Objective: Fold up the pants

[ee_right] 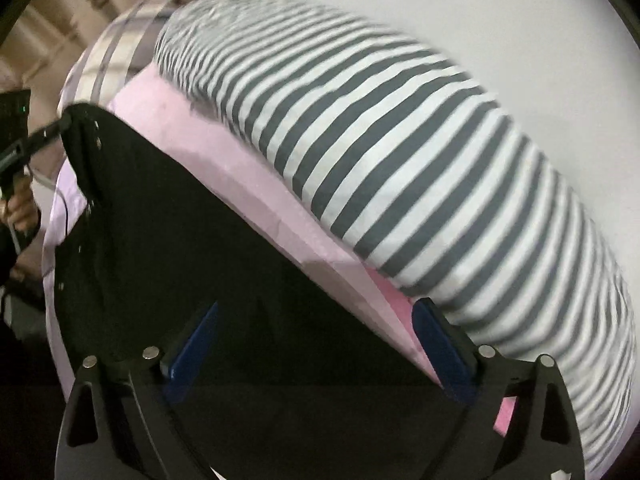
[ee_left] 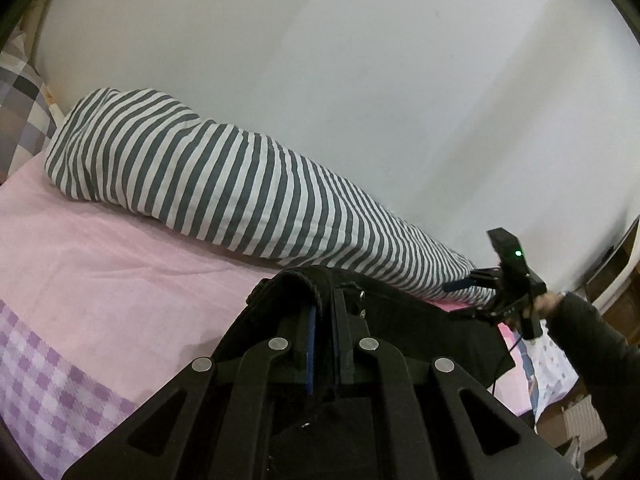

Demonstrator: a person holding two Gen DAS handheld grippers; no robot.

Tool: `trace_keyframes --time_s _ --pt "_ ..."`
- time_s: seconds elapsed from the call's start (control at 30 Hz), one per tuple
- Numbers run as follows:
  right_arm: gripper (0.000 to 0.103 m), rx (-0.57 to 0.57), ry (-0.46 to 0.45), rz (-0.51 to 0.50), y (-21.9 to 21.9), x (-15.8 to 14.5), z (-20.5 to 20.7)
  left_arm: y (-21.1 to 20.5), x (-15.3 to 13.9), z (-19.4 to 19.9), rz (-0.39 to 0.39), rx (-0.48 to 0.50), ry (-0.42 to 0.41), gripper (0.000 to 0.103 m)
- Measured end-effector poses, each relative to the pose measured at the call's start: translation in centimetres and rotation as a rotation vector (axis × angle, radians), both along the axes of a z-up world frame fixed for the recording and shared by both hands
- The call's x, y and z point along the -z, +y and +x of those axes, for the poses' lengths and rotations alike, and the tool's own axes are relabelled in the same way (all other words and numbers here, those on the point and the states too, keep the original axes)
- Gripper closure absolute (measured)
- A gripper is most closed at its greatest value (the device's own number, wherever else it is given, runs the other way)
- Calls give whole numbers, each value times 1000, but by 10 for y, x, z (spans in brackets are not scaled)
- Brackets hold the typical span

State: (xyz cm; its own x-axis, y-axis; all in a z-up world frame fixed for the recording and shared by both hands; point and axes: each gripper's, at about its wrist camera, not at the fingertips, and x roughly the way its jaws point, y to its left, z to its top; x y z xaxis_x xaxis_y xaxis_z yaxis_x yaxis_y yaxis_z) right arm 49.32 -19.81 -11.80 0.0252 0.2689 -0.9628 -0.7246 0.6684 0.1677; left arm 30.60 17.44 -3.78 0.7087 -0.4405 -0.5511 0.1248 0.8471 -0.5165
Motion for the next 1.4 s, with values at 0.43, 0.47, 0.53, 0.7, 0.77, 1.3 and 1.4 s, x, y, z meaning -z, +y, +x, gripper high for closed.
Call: trace_keyframes --time_s 0.43,0.47,0.53,0.7,0.77,1.3,1.4 --pt "50 -108 183 -101 -23 48 17 0 -2 0 24 -42 8 97" --pt "52 -102 176 -116 -29 49 16 1 0 0 21 -47 12 97" --pt "54 -76 178 -126 -37 50 15 1 1 1 24 -54 15 97" --pt "59 -38 139 -192 -58 50 8 1 1 3 33 -62 22 97" --pt "68 -26 114 -219 -63 49 4 0 2 4 42 -64 23 97" --pt "96 151 -239 -328 -26 -9 -126 -5 -2 -12 171 -58 -18 97" --pt "96 205 -293 -348 -42 -35 -171 -6 -9 -29 186 -34 -34 97"
